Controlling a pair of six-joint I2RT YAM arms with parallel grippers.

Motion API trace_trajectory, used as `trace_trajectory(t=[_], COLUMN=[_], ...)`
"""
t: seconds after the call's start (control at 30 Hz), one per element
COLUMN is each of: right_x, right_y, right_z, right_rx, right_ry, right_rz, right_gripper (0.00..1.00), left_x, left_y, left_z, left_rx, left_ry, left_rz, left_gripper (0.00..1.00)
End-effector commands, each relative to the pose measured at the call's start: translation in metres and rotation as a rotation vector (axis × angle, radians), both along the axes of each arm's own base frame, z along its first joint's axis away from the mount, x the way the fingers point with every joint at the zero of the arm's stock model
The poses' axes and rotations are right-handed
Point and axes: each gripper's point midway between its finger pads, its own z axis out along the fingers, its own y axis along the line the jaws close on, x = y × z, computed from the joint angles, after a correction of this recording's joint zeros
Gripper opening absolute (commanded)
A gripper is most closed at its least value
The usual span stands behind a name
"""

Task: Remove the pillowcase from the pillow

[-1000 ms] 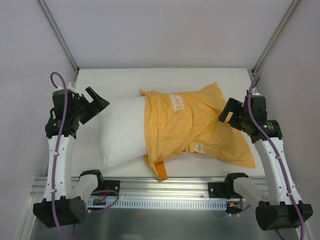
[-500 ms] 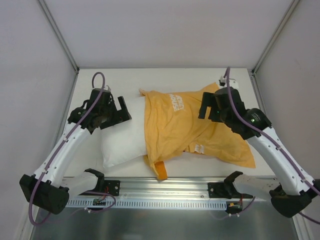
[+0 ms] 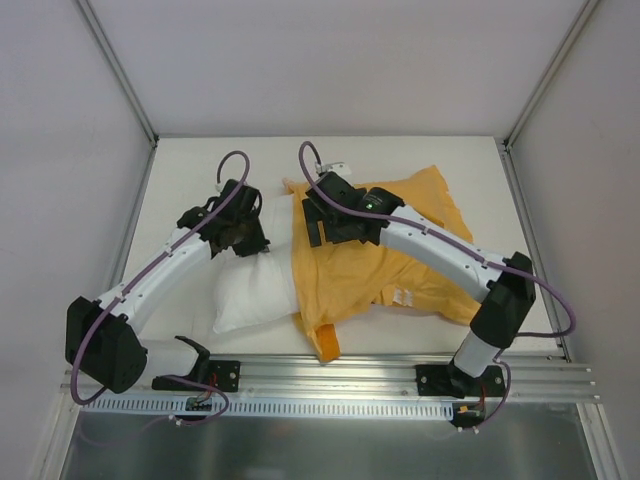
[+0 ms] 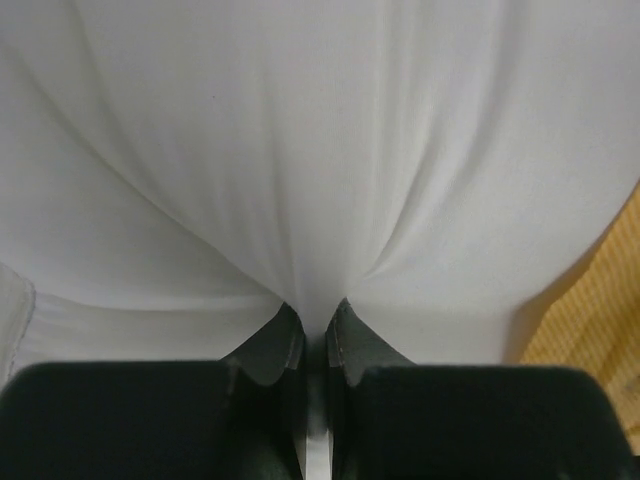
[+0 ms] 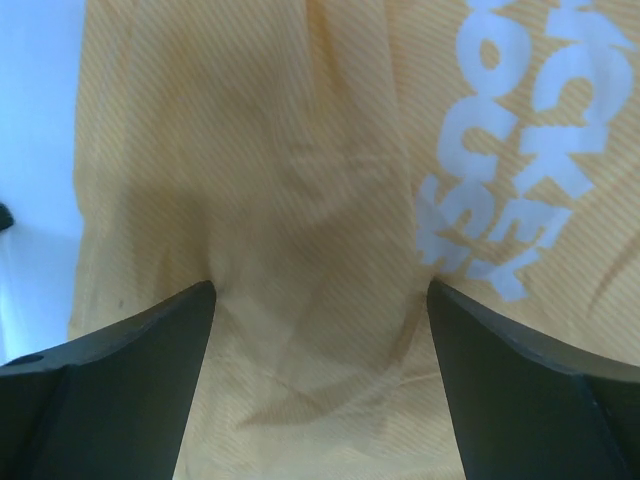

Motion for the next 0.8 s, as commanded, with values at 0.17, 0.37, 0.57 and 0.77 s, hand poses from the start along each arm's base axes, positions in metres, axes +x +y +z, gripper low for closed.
trace_trajectory(t=[0.17,0.37,0.57,0.77], right_x=[0.014,0.021,0.011,0.012], right_y=[-0.038,-0.156,-0.247,-0.236], right_z=[0.009,0.023,0.043,0.082], right_rx=[-0.022,-0.009,0.069,0.19], right_ry=[-0.061,-0.105,-0.162,-0.227], right_rz=[-0.128,-0.351,-0.568,-0.512], right_gripper=[0.09,0.01,0.01,0.01], left_x=[-0.008,0.002,0.015,0.03], left_y=[0.004,0.04,0.08,0.082], left_z=[0.005,0.084,0.164,0.194], left_rx=[-0.07,-0.247,-0.303,-0.344], left_ry=[-0.03,-0.252,-0.445,-0.477], left_rz=[0.038,0.103,0.175,0.176], left_gripper=[0.0,0.0,0.0,0.0])
